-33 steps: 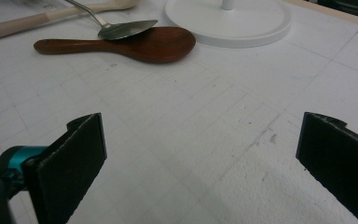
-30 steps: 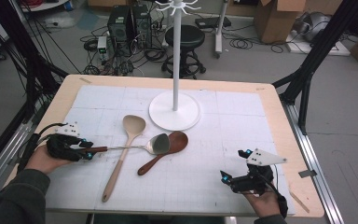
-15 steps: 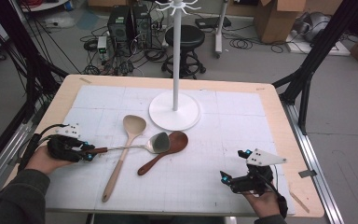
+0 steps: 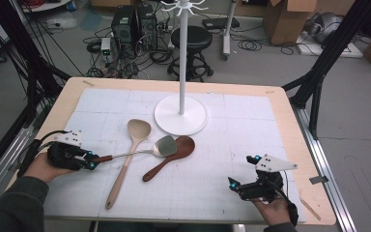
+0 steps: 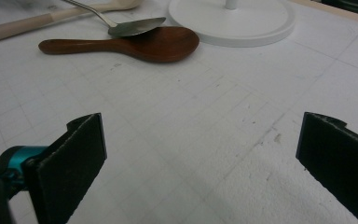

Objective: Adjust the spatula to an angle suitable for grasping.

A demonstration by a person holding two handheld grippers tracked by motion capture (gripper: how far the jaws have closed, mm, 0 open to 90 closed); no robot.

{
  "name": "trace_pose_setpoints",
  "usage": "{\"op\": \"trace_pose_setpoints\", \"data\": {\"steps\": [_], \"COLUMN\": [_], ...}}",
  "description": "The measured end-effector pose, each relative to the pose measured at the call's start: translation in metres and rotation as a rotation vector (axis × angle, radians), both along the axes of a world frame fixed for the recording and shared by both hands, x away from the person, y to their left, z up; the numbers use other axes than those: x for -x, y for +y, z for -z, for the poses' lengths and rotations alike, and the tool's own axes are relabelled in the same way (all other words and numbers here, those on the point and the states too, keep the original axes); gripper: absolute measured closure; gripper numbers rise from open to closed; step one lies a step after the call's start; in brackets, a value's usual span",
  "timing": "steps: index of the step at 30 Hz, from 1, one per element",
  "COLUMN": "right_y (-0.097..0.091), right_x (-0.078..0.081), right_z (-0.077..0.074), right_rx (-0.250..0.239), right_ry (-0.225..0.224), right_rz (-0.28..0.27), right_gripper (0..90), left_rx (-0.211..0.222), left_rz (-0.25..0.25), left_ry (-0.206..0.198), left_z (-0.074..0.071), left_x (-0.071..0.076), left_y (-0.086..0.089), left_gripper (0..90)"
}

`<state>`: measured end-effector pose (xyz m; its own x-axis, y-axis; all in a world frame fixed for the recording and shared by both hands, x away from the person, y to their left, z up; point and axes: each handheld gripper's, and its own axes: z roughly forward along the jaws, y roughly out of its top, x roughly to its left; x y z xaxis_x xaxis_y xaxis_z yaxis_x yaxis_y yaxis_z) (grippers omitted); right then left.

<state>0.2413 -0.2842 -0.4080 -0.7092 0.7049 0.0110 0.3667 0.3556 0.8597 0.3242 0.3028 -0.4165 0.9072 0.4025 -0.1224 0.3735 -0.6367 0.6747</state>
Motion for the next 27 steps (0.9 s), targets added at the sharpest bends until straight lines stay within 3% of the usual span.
{"op": "trace_pose_setpoints", "data": {"steps": [3,10,17,27], "right_y": [0.000,0.001,0.001,0.001], "right_x": [0.000,0.000,0.000,0.000], "right_z": [0.000,0.000,0.000,0.000], "right_rx": [-0.001,-0.001,0.003,0.001], "right_ry": [0.001,0.000,-0.002,0.001], "right_rz": [-0.001,-0.002,-0.003,-0.003], "right_gripper": [0.6,0.6,0.6,0.6], "left_rx": [0.012,0.036,0.034,0.075], "left_rz": [0.016,0.005,0.004,-0.004], "left_ry": [-0.005,-0.013,-0.025,-0.042], "left_z": [-0.002,-0.006,-0.007,-0.011], "left_x": [0.002,0.004,0.005,0.007], "left_y": [-0.001,0.001,0.001,0.001], "left_gripper": [72.4,72.8,73.0,73.1]}}
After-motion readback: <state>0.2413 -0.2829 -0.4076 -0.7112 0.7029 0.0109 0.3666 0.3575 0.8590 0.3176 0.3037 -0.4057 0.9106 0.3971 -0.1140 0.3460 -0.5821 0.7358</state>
